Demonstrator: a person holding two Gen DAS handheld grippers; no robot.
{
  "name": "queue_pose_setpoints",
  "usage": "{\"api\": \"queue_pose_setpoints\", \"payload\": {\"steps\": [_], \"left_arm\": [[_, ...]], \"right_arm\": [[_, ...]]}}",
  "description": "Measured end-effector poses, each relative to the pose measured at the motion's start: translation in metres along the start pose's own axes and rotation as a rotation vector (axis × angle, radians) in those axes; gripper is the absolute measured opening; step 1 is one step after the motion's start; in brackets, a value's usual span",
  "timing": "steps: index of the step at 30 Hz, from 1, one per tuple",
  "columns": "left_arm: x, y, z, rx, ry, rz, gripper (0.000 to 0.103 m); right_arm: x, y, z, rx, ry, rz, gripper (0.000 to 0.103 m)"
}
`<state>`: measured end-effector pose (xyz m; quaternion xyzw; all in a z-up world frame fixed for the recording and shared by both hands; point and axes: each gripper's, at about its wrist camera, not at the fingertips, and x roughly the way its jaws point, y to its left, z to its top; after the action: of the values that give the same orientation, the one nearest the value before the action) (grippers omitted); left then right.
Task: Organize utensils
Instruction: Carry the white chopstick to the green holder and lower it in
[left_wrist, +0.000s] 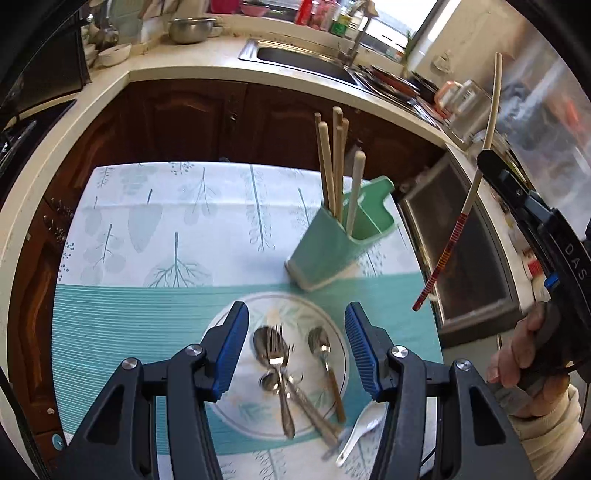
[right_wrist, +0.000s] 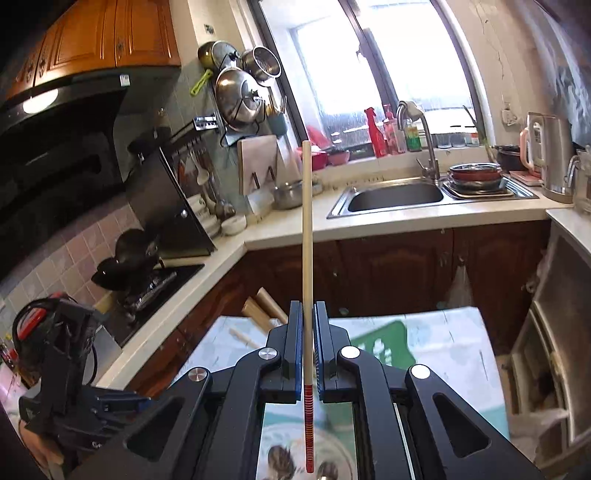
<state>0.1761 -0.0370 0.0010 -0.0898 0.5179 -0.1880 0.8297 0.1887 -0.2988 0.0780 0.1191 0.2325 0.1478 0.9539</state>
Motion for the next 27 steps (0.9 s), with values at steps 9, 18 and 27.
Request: {"api": "queue_pose_setpoints", "payload": {"steps": [9, 18, 27], "left_arm": [[0.026, 0.002, 0.006, -0.13, -0.027, 0.084, 0.052], [0.045, 0.0, 0.009, -0.187, -0.055, 0.094, 0.052], [0.066, -0.006, 0.023, -0.214, -0.074, 0.075, 0.052]], "right_arm": [[0.102, -0.07, 0.042, 0.015, -0.111, 0.057, 0.005], [0.176, -0.062, -0.01, -0.085, -0.103, 0.071, 0.005], [0.18, -0.057, -0.09, -0.158, 0.02, 0.06, 0.007]]}}
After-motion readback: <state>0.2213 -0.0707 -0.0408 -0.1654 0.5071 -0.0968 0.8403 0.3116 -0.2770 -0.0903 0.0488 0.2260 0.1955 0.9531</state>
